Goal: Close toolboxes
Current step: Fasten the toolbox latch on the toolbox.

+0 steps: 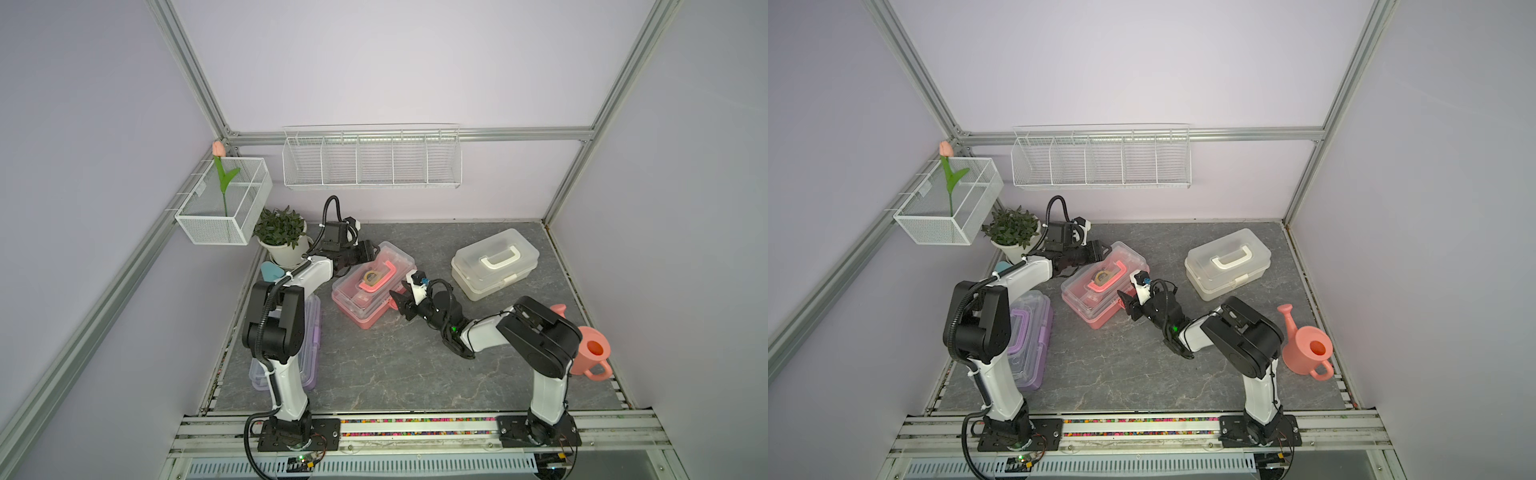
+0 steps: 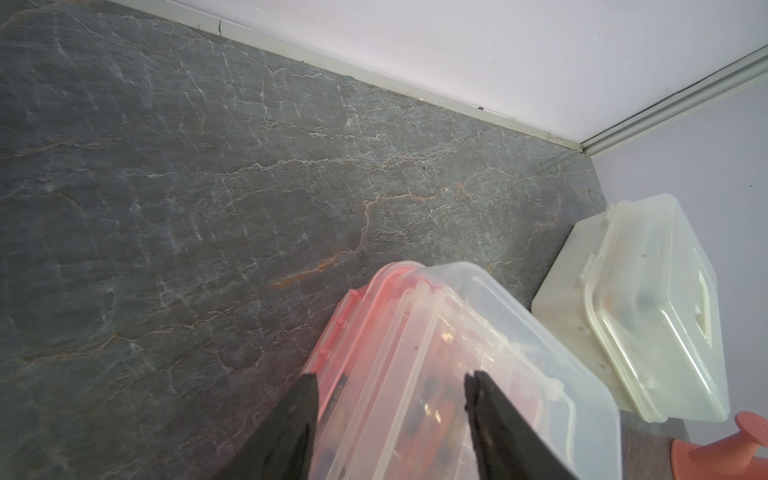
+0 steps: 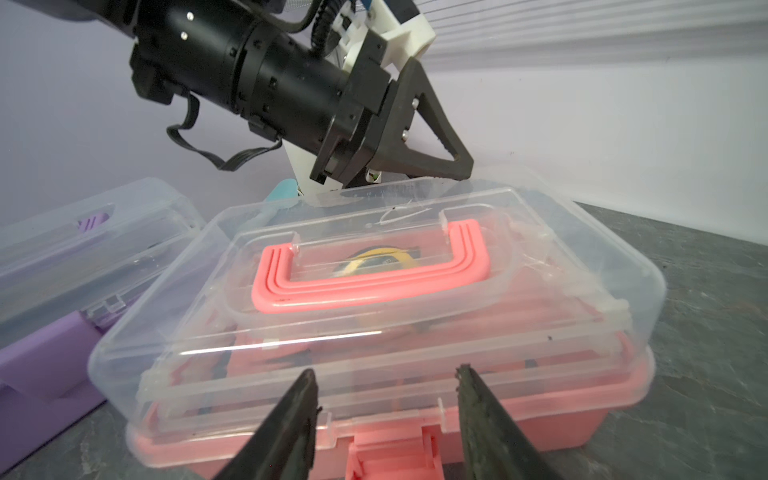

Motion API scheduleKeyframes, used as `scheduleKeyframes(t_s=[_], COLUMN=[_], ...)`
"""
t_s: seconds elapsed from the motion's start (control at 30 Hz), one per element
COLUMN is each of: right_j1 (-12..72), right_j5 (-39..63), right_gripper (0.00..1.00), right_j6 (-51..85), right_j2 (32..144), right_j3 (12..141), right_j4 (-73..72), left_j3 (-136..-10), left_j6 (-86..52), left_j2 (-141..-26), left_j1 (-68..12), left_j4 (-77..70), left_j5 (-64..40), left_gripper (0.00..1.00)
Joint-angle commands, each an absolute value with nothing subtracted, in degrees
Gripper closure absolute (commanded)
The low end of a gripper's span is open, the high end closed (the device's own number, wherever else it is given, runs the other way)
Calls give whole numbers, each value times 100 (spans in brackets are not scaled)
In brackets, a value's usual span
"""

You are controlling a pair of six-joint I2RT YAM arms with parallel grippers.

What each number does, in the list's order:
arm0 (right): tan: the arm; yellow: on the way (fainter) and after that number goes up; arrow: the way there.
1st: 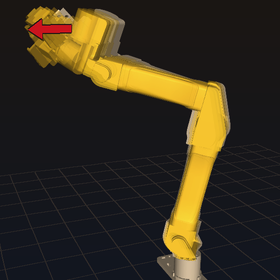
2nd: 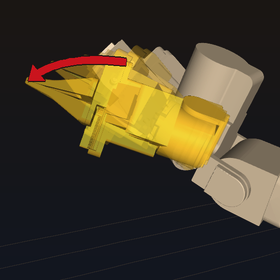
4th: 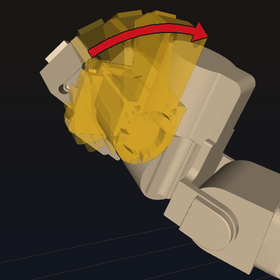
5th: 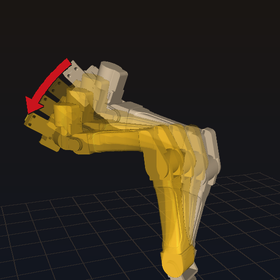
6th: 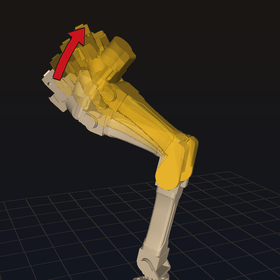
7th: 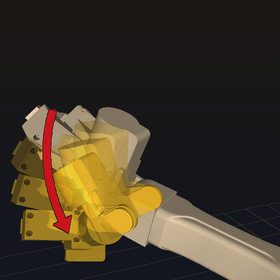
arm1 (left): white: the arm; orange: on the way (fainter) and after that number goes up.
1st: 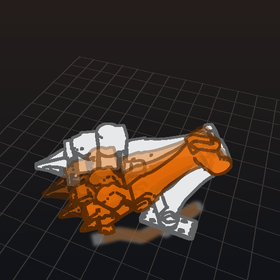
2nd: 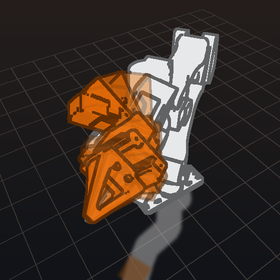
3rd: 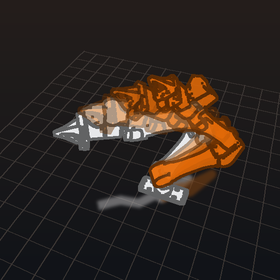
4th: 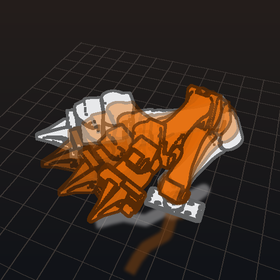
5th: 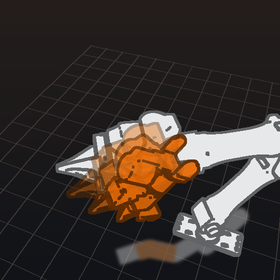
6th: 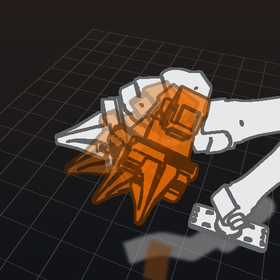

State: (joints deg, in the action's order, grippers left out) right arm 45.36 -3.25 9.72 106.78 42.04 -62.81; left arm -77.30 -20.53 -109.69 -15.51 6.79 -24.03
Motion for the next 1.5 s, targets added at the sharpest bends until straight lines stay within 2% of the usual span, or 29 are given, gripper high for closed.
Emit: scheduleKeyframes(t_s=[0.0, 0.17, 0.33, 0.67, 1.2, 1.47], right_j1=[4306, 4074, 3999, 4058, 4392, 4419], right_j5=[-578, -510, -436, 28, 177, 191], right_gripper=[48, 53, 58, 64, 65, 65], right_j6=[1551, 2019, 2302, 2601, 2641, 2543], right_j2=[10049, 9418, 9223, 9817, 10538, 10564], right_j3=[4120, 4063, 3725, 3496, 3740, 3857], right_j4=[-5034, -3407, -3085, -3978, -5189, -5290], left_j3=[-7508, -7419, -7168, -6891, -6769, -6714], left_j6=[-2110, -2140, -2246, -2382, -2448, -2438], left_j2=[-11032, -10952, -10755, -10412, -10406, -10389], left_j1=[-1687, -1687, -1684, -1697, -1802, -1808], left_j4=[1642, 1879, 1959, 2027, 1985, 1947], left_j5=[-2371, -2364, -2327, -2309, -2245, -2281], left_gripper=[37, 31, 31, 34, 35, 36])
